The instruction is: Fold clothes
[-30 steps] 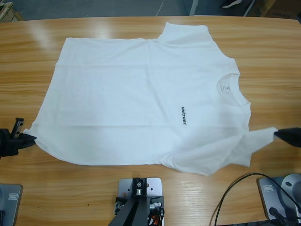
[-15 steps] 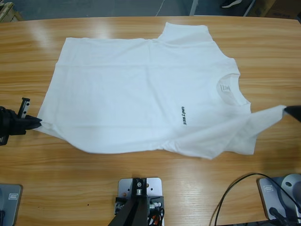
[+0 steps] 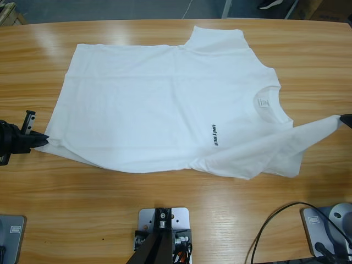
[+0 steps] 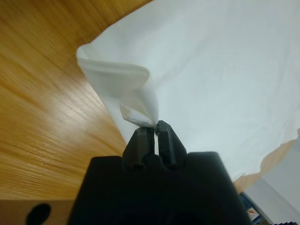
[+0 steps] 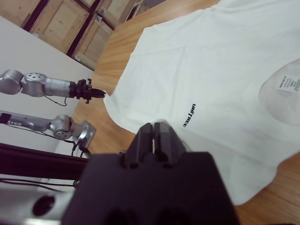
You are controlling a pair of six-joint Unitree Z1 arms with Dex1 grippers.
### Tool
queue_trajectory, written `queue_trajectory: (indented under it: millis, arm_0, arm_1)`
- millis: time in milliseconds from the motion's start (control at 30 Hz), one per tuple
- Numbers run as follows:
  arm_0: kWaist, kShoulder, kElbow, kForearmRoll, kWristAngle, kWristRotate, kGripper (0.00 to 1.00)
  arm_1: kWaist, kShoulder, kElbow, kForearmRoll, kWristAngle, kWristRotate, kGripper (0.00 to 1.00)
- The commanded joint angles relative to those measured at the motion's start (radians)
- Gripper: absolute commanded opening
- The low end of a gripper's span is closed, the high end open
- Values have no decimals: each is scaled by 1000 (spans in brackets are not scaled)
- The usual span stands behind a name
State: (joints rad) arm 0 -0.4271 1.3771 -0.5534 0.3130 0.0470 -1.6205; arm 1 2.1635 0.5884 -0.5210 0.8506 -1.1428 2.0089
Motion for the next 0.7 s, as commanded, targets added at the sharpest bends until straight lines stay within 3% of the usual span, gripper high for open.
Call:
queue_trajectory:
  millis: [33, 233, 367, 467, 567, 700]
  arm_0:
    - [8, 42, -3, -17, -14, 13, 0]
    - [8, 36, 8, -17, -16, 14, 0]
    - [8, 34, 9, -17, -16, 13, 0]
    - [8, 34, 9, -16, -16, 13, 0]
    - [8, 30, 13, -15, -15, 13, 0]
    - [8, 25, 18, -13, -15, 13, 0]
  arm_1:
    - [12, 114, -70, -93, 32, -158, 0]
    - [-20, 117, -74, -182, 90, -321, 0]
    - [-187, 141, -74, -333, 256, -561, 0]
    - [-358, 152, -74, -342, 442, -713, 0]
    - [-474, 228, -78, -294, 585, -766, 0]
    - [-614, 329, -77, -323, 680, -804, 0]
